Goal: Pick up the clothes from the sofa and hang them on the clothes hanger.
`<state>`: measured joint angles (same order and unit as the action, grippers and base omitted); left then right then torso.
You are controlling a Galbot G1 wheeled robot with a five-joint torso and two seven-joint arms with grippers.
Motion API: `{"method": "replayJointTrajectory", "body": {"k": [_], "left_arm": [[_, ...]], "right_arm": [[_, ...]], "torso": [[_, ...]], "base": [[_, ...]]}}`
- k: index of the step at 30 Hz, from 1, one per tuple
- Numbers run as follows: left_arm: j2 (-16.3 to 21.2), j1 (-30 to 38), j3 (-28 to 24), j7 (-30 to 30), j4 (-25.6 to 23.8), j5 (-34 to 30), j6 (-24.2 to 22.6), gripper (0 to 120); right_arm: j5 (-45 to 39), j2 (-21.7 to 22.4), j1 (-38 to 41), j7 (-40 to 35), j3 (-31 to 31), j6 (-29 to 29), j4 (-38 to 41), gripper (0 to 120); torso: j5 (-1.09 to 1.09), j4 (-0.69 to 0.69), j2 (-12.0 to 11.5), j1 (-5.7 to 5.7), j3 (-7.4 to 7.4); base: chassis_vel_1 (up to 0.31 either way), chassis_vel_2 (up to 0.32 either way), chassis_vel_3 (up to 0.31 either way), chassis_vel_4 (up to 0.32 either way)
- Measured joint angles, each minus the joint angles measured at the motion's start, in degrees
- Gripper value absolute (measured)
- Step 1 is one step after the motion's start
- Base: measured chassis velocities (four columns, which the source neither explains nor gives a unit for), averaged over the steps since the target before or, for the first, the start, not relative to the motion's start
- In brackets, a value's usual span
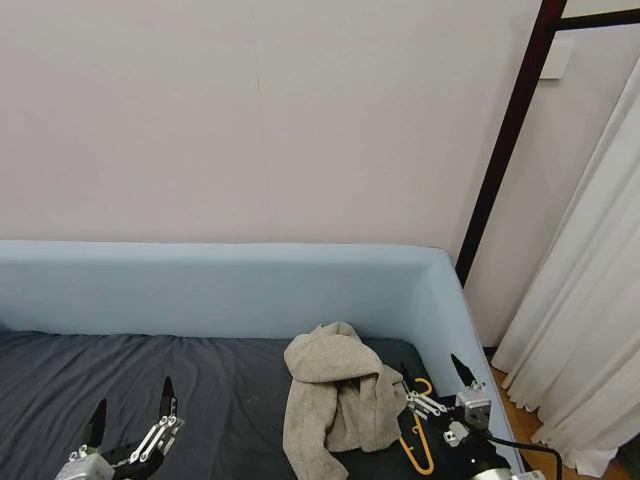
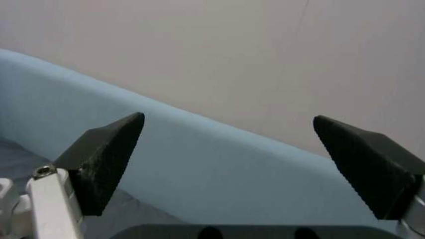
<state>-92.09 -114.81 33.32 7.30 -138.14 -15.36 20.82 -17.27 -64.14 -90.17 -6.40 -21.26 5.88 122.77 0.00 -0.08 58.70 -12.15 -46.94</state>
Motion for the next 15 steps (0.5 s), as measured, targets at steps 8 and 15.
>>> {"method": "replayJointTrajectory", "body": {"k": [8,15], "left_arm": [[0.14,-0.06,0.06,0.07,-0.16,-0.02,0.2,100],[0.23,-0.33,0.01,-0.16,0.09,0.12,0.94,100]], "right_arm": [[-0.34,-0.3,-1.29,1.15,-0.03,-0.47,1.73,100],[-1.45,-0.13,-2.09,-2.18,-0.15,-5.3,3.61,100]], "torso": [[0.0,-0.01,0.0,0.0,0.0],[0.0,-0.01,0.0,0.0,0.0]], "base": [[0.0,0.0,0.0,0.0],[0.0,0.0,0.0,0.0]]}}
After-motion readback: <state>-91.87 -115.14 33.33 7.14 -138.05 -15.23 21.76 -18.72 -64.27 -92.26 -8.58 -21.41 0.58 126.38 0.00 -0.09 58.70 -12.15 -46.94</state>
